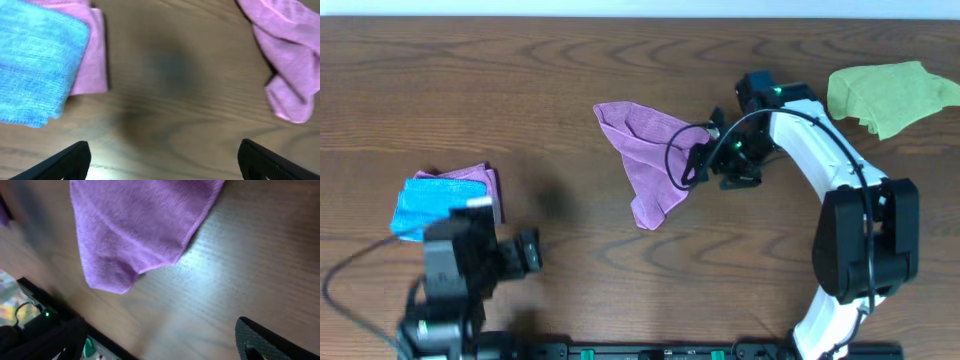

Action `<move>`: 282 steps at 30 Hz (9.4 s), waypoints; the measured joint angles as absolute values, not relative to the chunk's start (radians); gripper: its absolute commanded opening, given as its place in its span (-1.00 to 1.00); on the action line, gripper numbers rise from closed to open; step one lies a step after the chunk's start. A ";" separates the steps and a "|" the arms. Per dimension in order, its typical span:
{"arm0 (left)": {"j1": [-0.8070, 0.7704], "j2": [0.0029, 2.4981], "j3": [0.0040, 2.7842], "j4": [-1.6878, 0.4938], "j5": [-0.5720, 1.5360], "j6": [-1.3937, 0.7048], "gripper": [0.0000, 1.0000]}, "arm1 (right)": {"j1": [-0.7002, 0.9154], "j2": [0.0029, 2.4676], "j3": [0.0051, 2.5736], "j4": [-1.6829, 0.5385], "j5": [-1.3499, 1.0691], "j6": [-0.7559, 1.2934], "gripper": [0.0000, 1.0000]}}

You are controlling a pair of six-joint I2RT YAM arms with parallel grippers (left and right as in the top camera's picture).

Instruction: Fold the cloth

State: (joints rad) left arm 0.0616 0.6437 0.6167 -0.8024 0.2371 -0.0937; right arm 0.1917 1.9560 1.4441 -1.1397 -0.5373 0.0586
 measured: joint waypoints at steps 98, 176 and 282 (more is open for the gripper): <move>-0.171 1.290 0.877 -0.393 0.622 -0.707 0.91 | 0.166 1.946 1.032 -0.250 -0.659 0.436 0.04; -0.485 1.453 0.877 -0.376 0.564 -0.995 0.91 | 0.114 1.482 1.030 -0.488 -0.322 0.410 -0.97; 0.170 1.417 0.698 -0.750 0.814 -0.260 0.91 | 0.417 1.207 0.694 -0.708 -0.538 0.772 0.61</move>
State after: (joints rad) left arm 0.1703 1.4170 0.6979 -0.7502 0.8143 -0.2596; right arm 0.4171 1.2068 0.6945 -0.7082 -0.5381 0.7715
